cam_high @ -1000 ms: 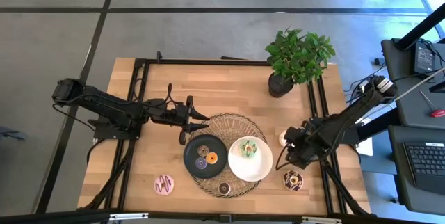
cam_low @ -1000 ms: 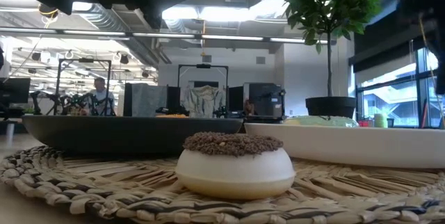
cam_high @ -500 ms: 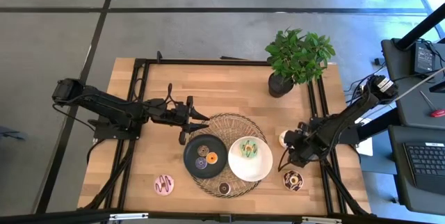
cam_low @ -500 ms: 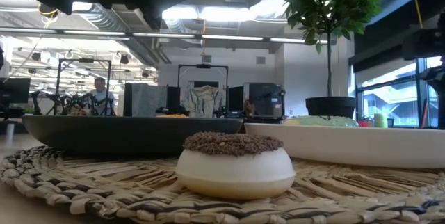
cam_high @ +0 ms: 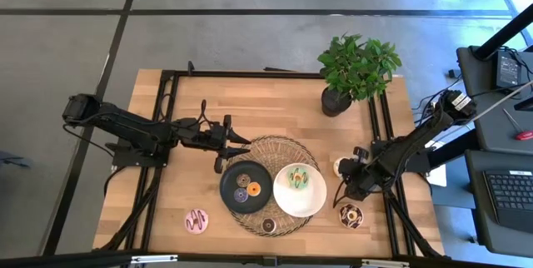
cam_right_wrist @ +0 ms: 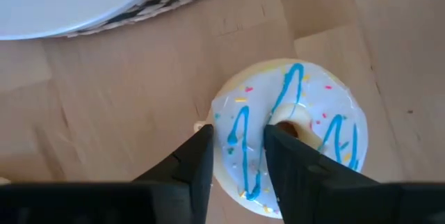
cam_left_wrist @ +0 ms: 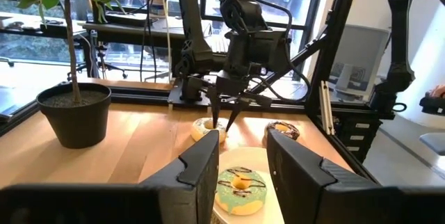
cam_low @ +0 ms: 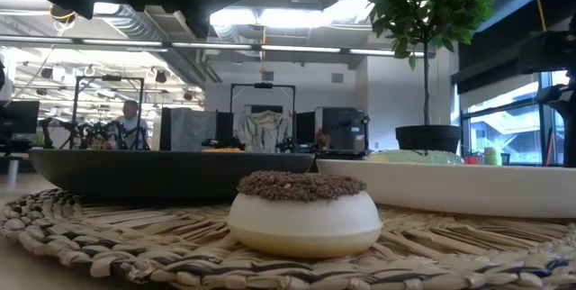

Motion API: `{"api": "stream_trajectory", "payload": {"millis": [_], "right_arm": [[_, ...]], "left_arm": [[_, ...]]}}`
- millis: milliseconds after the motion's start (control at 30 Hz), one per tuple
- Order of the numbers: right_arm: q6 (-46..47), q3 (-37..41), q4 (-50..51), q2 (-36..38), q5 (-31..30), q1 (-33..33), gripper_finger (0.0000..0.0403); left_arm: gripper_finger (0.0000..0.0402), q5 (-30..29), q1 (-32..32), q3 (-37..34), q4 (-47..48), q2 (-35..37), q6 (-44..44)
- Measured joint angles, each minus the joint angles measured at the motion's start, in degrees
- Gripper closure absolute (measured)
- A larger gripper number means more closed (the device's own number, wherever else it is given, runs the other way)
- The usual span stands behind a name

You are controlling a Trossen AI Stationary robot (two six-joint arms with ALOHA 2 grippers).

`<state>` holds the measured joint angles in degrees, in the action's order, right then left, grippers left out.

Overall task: Pick & Place donuts
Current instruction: Put the big white donut into the white plate

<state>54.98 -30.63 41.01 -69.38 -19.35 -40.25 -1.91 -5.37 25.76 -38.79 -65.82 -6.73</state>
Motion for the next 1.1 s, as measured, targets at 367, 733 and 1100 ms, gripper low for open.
{"api": "stream_trajectory", "payload": {"millis": [367, 733, 1100], "right_arm": [[-2.61, -0.07, -2.75, -5.67, -0.26, 0.0, 0.0283], [-0.13, -0.07, -2.46, -5.79, -0.24, -0.02, 0.0339], [-2.76, -8.98, 6.92, -5.95, -1.61, 0.0, 0.0387]], "left_arm": [[0.0286, 0.0, 0.0, 0.0, 0.02, 0.0, -0.03], [0.0288, 0.0, 0.0, 0.0, 0.02, 0.0, -0.01], [0.0286, -0.02, 0.0, 0.0, 0.02, 0.0, -0.01]]}}
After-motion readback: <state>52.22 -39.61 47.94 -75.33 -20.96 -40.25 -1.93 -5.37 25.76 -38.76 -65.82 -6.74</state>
